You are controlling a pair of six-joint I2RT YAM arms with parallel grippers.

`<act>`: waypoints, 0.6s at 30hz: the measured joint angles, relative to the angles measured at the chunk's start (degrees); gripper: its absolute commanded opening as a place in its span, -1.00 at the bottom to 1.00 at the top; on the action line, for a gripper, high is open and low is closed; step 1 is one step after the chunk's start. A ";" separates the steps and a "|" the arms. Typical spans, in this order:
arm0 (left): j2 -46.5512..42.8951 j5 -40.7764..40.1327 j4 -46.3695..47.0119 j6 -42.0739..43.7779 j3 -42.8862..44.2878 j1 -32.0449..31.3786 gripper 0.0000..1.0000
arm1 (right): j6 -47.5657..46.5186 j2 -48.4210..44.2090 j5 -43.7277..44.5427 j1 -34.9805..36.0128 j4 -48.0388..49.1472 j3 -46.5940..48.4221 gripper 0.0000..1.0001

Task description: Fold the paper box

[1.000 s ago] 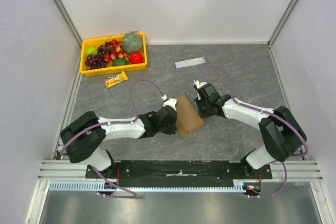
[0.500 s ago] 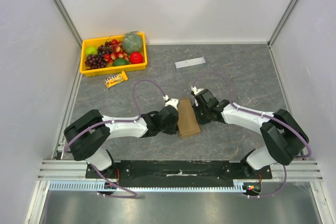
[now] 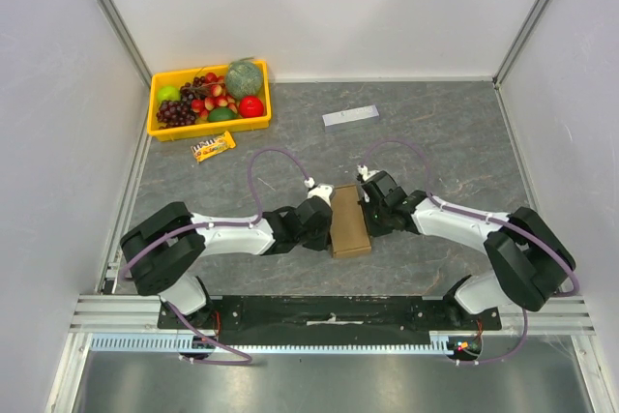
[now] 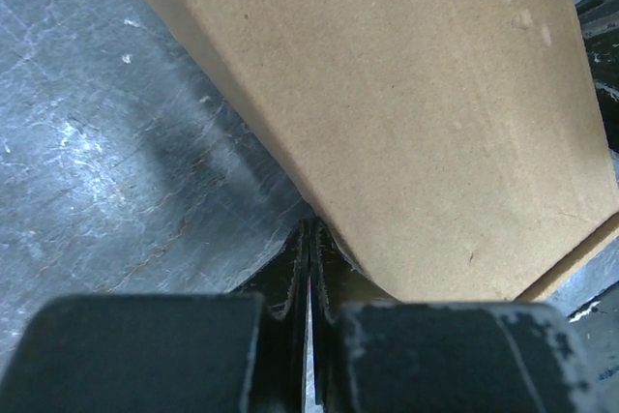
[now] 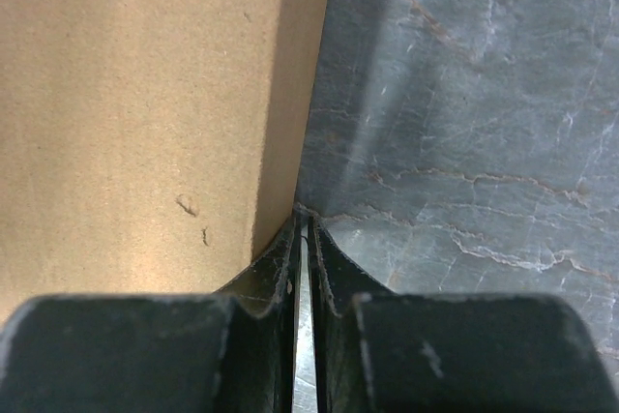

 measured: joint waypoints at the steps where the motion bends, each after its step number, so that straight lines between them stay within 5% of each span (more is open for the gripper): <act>1: 0.00 0.13 -0.02 -0.26 0.00 -0.09 -0.96 | 0.13 -0.44 0.02 0.00 0.00 -0.37 -0.73; 10: -5.51 -1.07 -5.01 -2.86 -0.87 0.11 -0.95 | -0.90 -4.04 6.78 0.37 -4.50 0.09 -0.73; 18: -12.85 -1.75 -7.21 -2.80 -2.38 8.35 -0.96 | -5.27 -1.16 10.64 -5.68 -5.29 4.76 -0.72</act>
